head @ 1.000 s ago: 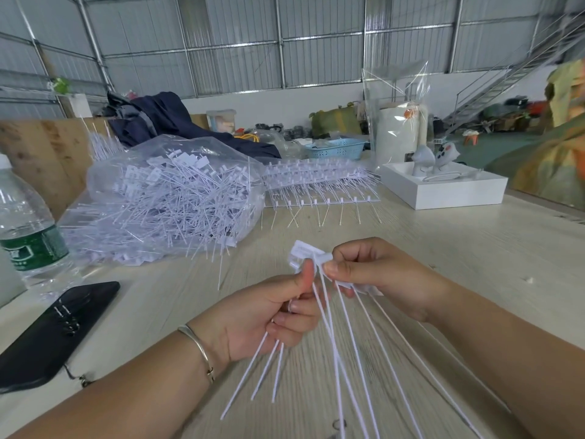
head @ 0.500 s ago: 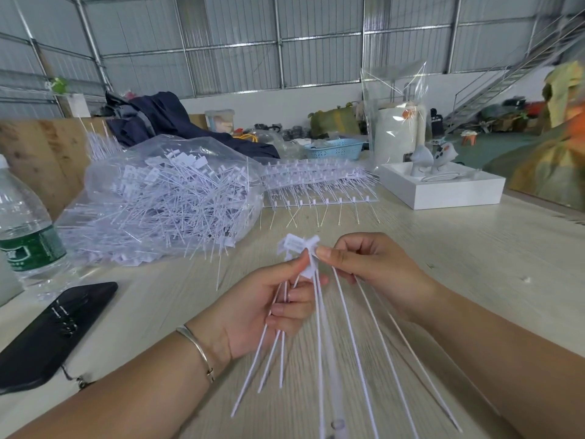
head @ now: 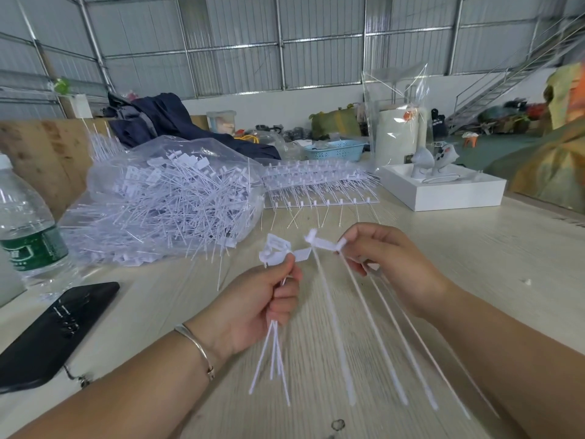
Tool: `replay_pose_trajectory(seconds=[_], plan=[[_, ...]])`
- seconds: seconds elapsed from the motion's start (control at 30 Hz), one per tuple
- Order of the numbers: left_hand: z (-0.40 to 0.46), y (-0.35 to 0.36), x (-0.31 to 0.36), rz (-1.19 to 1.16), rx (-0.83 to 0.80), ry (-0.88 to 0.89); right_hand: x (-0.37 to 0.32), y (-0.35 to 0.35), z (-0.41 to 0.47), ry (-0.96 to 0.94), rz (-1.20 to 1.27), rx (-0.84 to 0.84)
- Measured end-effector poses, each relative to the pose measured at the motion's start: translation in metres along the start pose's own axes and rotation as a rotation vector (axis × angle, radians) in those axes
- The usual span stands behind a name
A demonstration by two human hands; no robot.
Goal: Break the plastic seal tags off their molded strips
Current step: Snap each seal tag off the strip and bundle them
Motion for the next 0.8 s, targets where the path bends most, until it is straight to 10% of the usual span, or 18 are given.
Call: replay_pose_trajectory(seconds=[0.8], plan=[[-0.005, 0.001, 0.011, 0.171, 0.017, 0.127, -0.006, -0.001, -0.003, -0.082, -0.444, 0.003]])
Point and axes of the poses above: each hand's wrist, its own z-axis towards the middle knuckle, its own y-axis out of the palm, x = y × z, the point moved 5 cm from there along z, towards the middle knuckle, and after that the axes turned 8 degrees about y, right-handed, at the moved point
